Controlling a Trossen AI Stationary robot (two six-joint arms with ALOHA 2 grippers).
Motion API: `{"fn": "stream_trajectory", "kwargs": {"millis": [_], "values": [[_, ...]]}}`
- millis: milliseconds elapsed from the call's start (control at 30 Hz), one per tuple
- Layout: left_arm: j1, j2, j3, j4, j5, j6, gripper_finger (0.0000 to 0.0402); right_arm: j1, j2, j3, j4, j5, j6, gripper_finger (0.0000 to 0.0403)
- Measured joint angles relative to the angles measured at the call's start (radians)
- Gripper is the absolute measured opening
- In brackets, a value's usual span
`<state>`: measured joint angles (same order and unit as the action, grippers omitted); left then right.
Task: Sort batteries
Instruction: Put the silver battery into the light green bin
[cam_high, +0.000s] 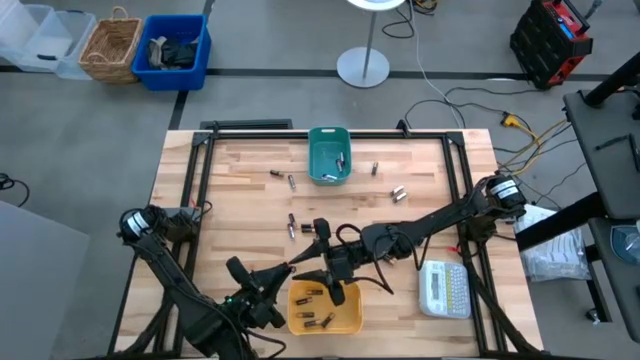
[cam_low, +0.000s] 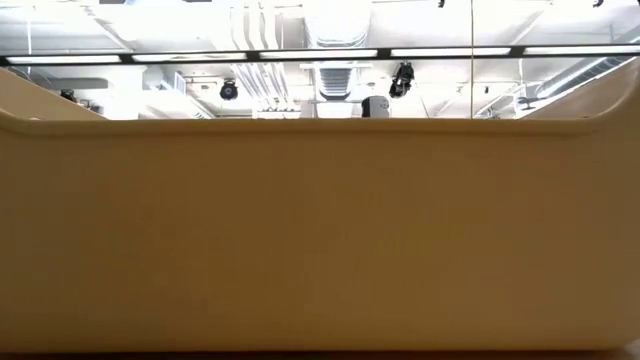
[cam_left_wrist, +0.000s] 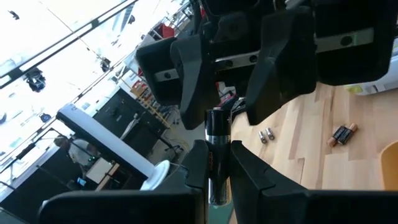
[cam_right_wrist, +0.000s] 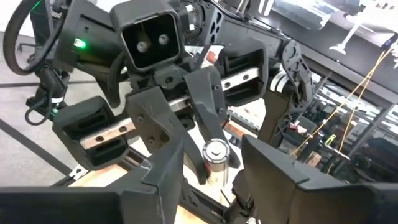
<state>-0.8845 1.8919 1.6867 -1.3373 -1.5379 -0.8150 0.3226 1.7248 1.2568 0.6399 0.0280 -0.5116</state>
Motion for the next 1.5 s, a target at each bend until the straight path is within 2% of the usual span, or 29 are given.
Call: {"fn": "stream_trajectory", "kwargs": {"millis": [333,533,667,933,1100,1300,1500], "values": [[0.005,0.0,0.0,0.011,0.0,0.0,0.0018,-0.009,0.0,-0.001,-0.023,0.0,0.016,0.0098],[0.006,0.0,0.0,0.018,0.003,0.0,0.0018,-0.009,0.0,-0.001,-0.033,-0.001,0.012,0.0081],[0.012,0.001,0.0,0.02,0.009,-0.001,0.0018,-0.009,0.0,-0.001,-0.037,0.0,0.005,0.0087],[0.02,0.002,0.0,0.021,0.01,-0.001,0.0018,-0.009,0.0,-0.003,-0.039,0.0,0.028,0.0129],[0.026,0.002,0.0,0.021,0.01,-0.001,0.0018,-0.009,0.0,-0.003,-0.035,0.001,0.041,0.0135],[0.028,0.002,0.0,0.021,0.01,-0.001,0.0018,-0.009,0.0,-0.003,-0.03,0.001,0.05,0.0114],[0.028,0.002,0.0,0.021,0.01,-0.001,0.0018,-0.011,0.0,-0.003,-0.03,0.002,0.055,0.0074]]}}
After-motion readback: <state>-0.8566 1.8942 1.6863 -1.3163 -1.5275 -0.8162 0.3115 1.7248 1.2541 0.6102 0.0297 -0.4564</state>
